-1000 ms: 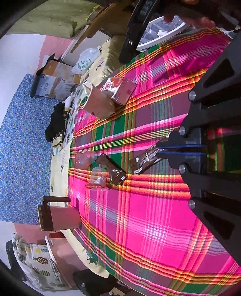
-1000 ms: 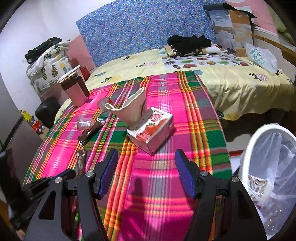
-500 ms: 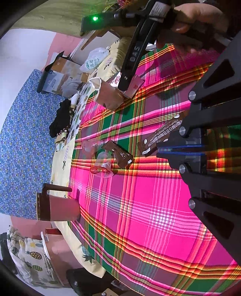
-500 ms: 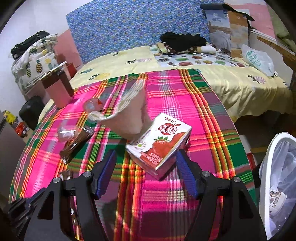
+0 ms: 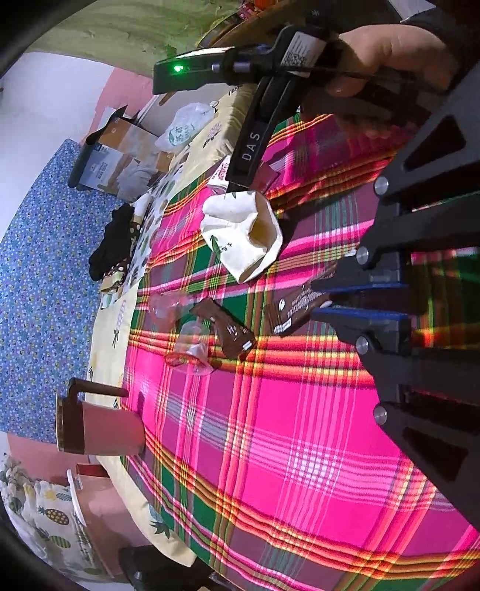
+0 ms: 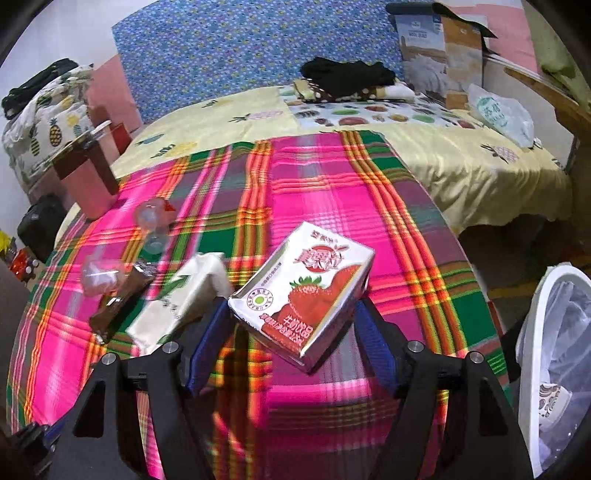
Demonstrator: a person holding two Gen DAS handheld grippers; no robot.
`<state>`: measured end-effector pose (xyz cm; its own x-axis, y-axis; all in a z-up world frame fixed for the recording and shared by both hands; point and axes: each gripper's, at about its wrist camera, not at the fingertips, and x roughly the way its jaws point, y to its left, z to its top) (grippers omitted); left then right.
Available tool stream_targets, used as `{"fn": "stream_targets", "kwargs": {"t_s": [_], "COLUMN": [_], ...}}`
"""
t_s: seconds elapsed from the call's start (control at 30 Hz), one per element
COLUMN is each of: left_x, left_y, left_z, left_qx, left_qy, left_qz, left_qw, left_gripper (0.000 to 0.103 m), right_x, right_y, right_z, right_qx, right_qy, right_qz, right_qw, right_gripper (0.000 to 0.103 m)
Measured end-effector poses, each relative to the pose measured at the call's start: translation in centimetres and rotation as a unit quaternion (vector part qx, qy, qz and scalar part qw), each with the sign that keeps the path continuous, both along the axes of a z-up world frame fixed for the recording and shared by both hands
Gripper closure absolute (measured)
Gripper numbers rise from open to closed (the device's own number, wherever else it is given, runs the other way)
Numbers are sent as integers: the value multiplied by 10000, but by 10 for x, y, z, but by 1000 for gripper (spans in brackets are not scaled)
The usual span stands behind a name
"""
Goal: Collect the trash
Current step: 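Grasp the brown snack wrapper with the left gripper while the right grasps the strawberry milk carton, then carry the wrapper and milk carton over the bin and open both grippers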
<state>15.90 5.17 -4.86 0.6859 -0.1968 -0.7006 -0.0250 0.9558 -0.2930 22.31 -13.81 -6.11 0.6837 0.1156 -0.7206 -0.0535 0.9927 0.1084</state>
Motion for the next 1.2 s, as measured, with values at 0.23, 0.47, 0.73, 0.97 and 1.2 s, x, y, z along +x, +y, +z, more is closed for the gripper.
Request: {"fn": "stream_targets", "kwargs": {"t_s": [0.23, 0.47, 0.73, 0.97, 1.2], "left_x": [4, 11, 12, 14, 12], "left_y": [-10, -20, -30, -21, -24], "left_z": [0, -7, -8, -9, -7], "left_qx": [-78, 42, 423, 454, 324], "left_qy": [19, 210, 197, 214, 187], "left_qz": [-23, 87, 195, 266, 66], "left_qw": [10000, 9997, 9987, 9984, 9993], "left_gripper": [62, 61, 61, 82, 86], "right_x": [-5, -11, 12, 8, -10], "right_y": [-35, -33, -36, -46, -51], "right_z": [2, 11, -1, -4, 4], "right_qx": [0, -44, -215, 76, 133], "right_qy": [70, -199, 12, 245, 29], "right_qz": [-281, -77, 110, 217, 323], "right_qw": [9996, 9998, 9997, 9994, 9994], "right_gripper": [32, 32, 32, 46, 47]}}
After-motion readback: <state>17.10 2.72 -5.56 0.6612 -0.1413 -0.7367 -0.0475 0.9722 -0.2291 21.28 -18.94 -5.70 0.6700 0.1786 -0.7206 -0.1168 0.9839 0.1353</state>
